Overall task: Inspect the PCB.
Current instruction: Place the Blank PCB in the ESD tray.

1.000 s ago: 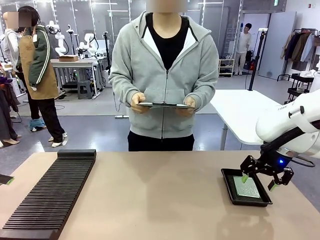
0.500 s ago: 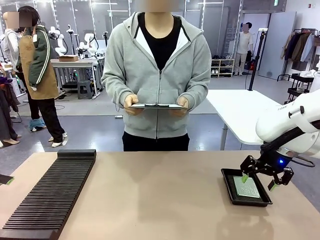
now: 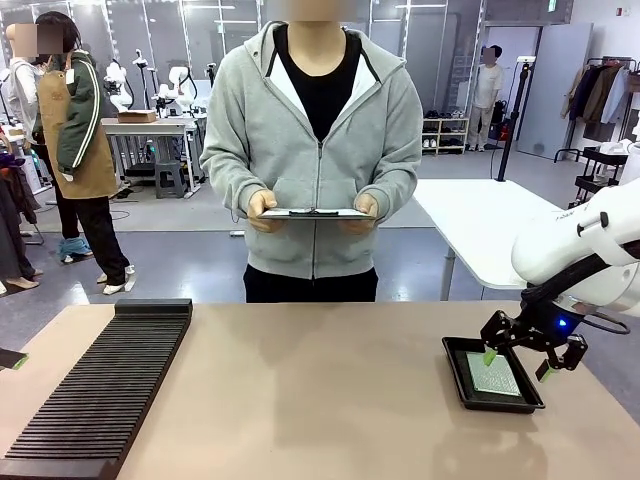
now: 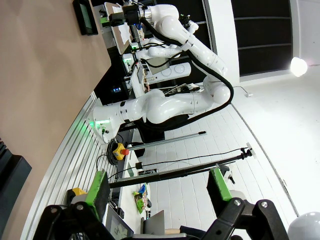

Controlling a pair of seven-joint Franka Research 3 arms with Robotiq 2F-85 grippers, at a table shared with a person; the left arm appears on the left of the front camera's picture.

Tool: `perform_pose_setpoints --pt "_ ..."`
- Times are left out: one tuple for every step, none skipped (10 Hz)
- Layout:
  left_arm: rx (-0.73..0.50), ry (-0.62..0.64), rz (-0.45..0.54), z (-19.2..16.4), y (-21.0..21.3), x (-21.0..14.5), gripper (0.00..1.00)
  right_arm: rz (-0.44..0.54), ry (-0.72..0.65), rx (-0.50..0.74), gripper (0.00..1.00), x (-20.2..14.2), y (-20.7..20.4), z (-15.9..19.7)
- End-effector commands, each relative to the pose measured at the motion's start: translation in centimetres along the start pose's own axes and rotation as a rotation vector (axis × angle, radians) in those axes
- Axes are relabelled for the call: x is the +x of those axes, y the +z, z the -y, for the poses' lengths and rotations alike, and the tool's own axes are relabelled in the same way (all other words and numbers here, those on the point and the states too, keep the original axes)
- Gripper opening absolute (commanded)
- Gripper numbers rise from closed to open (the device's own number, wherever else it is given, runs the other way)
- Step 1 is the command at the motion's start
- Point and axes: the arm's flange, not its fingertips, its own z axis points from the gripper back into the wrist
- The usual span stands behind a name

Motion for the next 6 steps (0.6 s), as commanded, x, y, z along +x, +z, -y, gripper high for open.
perform_pose_setpoints --pt "0.009 0.016 -0.003 0.30 0.29 0.33 1.00 0.014 0.004 0.007 1.00 0.17 -0.28 0.00" --pt "0.009 0.016 -0.003 0.30 0.29 0.33 1.00 0.014 0.004 0.007 1.00 0.17 -0.28 0.00" --pt "0.009 0.016 -0.003 0.30 0.29 0.33 1.00 0.014 0.004 0.007 1.00 0.17 -0.28 0.00" --pt "0.009 0.016 -0.003 0.30 0.29 0.33 1.00 0.014 0.004 0.007 1.00 0.17 -0.28 0.00" --pt "0.009 0.016 -0.003 0.30 0.29 0.33 1.00 0.014 0.004 0.007 1.00 0.17 -0.28 0.00" --pt "0.009 0.016 -0.003 0.30 0.29 0.33 1.00 0.014 0.004 0.007 1.00 0.17 -0.28 0.00"
